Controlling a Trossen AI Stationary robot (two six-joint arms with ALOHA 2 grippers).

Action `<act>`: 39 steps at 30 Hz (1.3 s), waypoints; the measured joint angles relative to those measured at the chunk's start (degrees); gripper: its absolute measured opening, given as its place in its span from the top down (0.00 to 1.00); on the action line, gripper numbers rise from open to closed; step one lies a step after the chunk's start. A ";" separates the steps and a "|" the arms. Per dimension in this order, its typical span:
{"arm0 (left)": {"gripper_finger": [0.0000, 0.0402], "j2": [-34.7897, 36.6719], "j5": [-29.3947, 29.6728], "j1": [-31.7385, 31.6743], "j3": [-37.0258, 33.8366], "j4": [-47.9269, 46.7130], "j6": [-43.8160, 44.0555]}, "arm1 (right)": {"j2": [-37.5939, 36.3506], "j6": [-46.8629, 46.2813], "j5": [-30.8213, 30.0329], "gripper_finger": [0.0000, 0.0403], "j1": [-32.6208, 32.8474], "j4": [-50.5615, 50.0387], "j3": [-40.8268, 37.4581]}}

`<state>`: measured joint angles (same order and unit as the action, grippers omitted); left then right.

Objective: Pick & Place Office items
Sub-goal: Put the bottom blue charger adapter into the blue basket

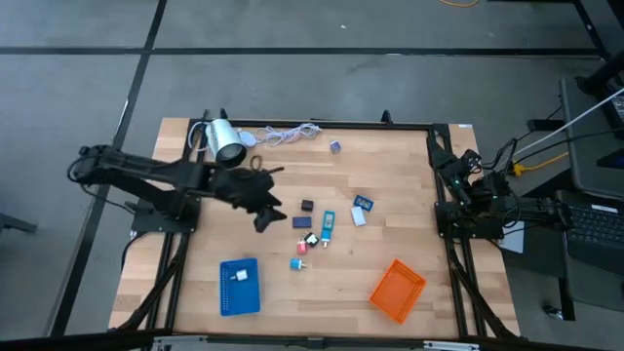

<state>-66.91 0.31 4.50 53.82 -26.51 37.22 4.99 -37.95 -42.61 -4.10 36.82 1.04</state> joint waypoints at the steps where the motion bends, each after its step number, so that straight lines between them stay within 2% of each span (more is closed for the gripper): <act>1: 0.39 -1.32 -2.12 -1.54 0.00 -0.60 -2.00 | 0.00 -0.08 0.00 0.49 0.02 0.00 0.00; 3: 0.40 -4.25 -5.55 -4.22 0.53 -2.90 -6.21 | 0.00 -0.32 0.00 0.49 0.00 0.00 0.00; 6: 0.41 -10.13 -6.48 -4.85 3.55 -7.36 -14.09 | 0.00 -0.44 0.02 0.49 0.02 0.00 0.00; 11: 0.42 -20.12 -6.30 -1.47 12.06 -13.88 -27.07 | 0.00 -0.57 0.54 0.49 0.02 0.00 0.00; 15: 0.42 -26.85 -6.24 1.55 18.27 -15.56 -31.46 | 0.00 -1.35 1.72 0.49 0.01 -0.23 0.00; 21: 0.42 -33.65 -5.57 5.73 22.99 -15.21 -27.73 | 0.00 -4.00 4.49 0.49 0.00 -1.78 0.00; 31: 0.44 -39.35 -4.42 13.12 23.65 -13.93 -15.70 | -0.02 -7.45 7.94 0.49 0.02 -7.82 0.02; 39: 0.44 -43.84 4.01 17.26 23.61 -12.24 -9.91 | -0.02 -8.24 9.25 0.49 0.02 -9.88 0.02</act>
<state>-110.75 4.31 21.76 77.43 -38.76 27.31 4.97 -46.20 -33.36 -4.08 26.94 1.06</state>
